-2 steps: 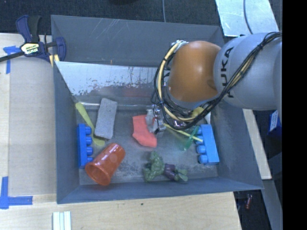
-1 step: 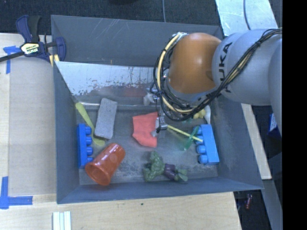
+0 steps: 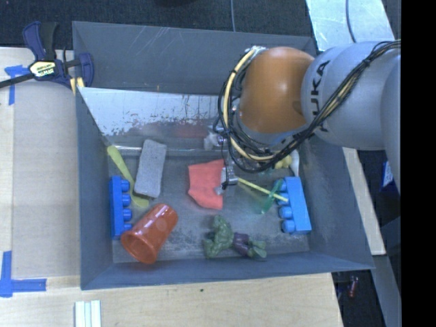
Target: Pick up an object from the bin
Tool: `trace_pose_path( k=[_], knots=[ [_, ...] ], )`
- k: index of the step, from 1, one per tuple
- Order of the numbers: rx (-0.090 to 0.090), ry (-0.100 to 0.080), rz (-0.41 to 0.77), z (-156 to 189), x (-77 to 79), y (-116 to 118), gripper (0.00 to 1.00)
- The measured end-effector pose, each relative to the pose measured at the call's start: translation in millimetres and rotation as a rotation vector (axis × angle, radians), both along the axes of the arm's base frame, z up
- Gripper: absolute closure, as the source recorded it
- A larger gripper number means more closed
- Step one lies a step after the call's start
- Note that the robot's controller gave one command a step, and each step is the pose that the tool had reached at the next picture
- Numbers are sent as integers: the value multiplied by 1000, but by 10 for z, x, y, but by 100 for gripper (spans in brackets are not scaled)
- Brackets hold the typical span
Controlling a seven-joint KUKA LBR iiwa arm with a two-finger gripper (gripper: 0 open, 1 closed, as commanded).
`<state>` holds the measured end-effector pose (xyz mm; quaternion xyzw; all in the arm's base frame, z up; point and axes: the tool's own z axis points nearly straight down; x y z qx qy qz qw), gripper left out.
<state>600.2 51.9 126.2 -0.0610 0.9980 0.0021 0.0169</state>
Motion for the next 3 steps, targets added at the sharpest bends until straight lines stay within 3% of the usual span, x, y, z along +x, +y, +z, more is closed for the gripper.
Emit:
trace_pose_path(
  k=[1, 2, 3],
  knots=[
    [3, -3, -73, -335, -12, -209, 0],
    [4, -10, -63, -550, 162, -373, 100],
    [5, -10, -64, -551, 162, -373, 100]
  ],
)
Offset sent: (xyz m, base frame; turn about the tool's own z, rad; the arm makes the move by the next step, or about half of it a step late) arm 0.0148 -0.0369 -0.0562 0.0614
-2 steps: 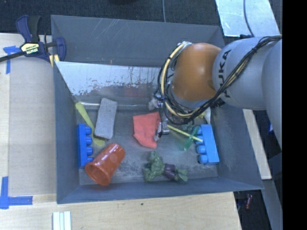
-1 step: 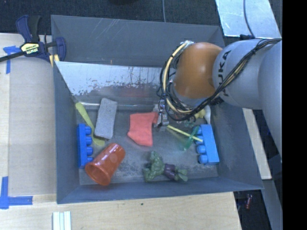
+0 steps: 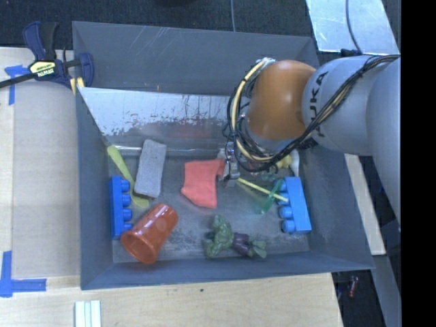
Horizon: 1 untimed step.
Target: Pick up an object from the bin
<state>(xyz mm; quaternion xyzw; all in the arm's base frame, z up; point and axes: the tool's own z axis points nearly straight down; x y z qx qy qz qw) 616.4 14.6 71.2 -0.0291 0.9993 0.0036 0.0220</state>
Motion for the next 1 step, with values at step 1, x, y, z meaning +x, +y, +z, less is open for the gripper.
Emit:
trace_pose_path(
  k=[1],
  knots=[
    [-3, 8, 29, 415, -126, 220, 100]
  ],
)
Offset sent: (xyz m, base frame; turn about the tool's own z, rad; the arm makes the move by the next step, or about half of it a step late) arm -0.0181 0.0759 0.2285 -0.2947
